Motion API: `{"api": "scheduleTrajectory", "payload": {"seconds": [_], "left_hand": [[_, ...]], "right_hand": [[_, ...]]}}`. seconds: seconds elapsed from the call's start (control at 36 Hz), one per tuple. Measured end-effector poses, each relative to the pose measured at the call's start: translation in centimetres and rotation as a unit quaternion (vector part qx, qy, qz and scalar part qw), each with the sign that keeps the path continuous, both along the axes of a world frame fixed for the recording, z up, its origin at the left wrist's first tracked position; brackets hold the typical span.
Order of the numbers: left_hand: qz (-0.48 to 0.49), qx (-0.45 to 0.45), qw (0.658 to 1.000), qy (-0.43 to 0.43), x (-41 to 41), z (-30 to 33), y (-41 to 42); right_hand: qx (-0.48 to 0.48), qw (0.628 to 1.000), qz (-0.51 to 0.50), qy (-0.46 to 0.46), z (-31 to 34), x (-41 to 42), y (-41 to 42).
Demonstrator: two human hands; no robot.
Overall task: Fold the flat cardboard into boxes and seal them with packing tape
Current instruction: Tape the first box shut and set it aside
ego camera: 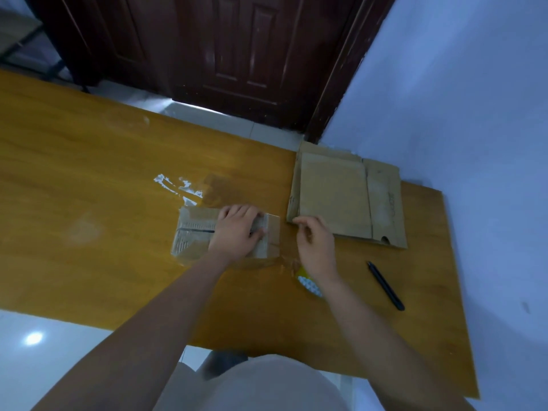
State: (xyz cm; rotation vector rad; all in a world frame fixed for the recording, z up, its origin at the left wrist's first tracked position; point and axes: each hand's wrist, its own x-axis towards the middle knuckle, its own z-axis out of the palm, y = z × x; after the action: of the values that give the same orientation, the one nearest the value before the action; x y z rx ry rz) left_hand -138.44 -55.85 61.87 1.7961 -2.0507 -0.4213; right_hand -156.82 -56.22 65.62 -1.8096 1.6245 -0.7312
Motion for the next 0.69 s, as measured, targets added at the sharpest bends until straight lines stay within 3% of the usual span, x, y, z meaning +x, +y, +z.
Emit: {"api": "scheduleTrajectory", "payload": {"seconds": [0.14,0.39,0.53,0.61,0.69], "left_hand": [[0.006,0.011,1.000,0.012,0.0,0.0,0.0],[0.008,0.014,1.000,0.014,0.1,-0.1,-0.1],[0.008,0.011,1.000,0.013,0.0,-0.1,-0.1],[0.009,0.013,1.000,0.019,0.0,-0.1,-0.1],[0.007,0.011,1.000,0.025,0.0,0.0,0.1]], "right_hand": [[0.009,0.989,0.135,0.052,0.0,1.2,2.1],[0.153,0.982,0.105,0.038,-2.6,3.2,2.1],[0.189,0.966,0.137,0.113,-2.8,3.2,0.9],[0.182,0.952,0.158,0.188,-2.3,2.8,-0.5],[0.115,0.968,0.081,0.207,-1.9,2.3,-1.9]]}}
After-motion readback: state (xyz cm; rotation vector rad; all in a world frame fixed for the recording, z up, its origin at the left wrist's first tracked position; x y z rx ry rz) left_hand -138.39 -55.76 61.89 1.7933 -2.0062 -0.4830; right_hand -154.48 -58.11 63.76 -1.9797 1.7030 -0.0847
